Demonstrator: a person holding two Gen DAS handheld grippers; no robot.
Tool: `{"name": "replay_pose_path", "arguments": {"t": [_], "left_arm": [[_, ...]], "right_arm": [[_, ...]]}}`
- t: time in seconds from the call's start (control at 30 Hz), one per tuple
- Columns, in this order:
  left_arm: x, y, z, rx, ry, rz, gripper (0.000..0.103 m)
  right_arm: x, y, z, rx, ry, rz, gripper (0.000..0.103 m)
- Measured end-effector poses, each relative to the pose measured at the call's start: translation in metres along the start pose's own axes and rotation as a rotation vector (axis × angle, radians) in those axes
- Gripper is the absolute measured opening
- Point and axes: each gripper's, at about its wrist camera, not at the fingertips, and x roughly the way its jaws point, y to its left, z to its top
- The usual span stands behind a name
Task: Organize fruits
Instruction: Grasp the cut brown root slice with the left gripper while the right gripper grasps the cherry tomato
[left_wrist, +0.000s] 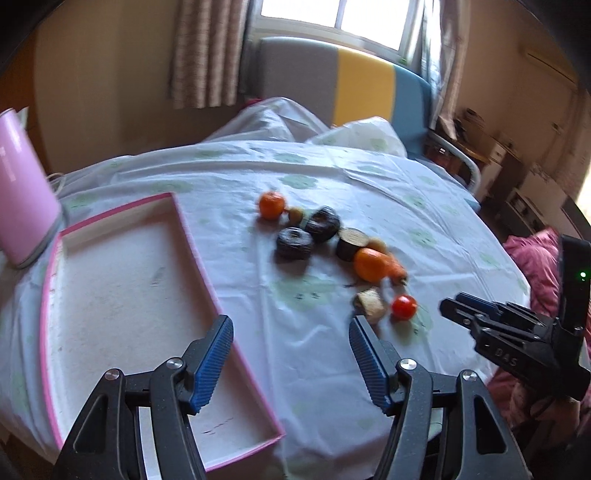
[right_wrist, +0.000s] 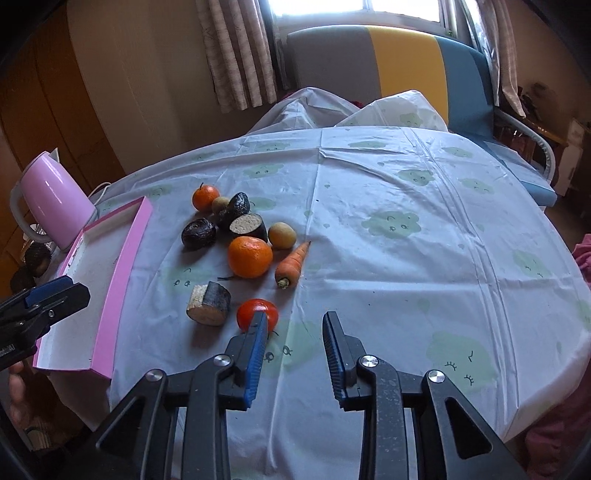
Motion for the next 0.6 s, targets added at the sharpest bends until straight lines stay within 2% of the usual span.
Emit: {"name": "replay_pose_path", "arguments": {"t": [0.17,0.3,0.43,0.6], "left_arm": [[0.022,-0.022,0.005,0.074,0.06,-0.074,0.052],[0.041,-0.033,0.01,0.085,0.099,-0.106,0.052],[0.057,-0.039,0.015,0.051,0.137,-0.151,0.052],[0.081,-0.038,0.021,0.002,0.184,-0.156,0.052]], "right_arm": [[0.006,-0.001,-0.005,-0.018,0.019,0.032,0.031],[0.011,0.008,-0.009,-0.054,0.022,0.044,0.031],[0.018,0.01,-0.01,-0.055,0.03,0.072,0.031],[0.026,0.013,-0.01,-0.085,0.03,0.087,0.031]]}}
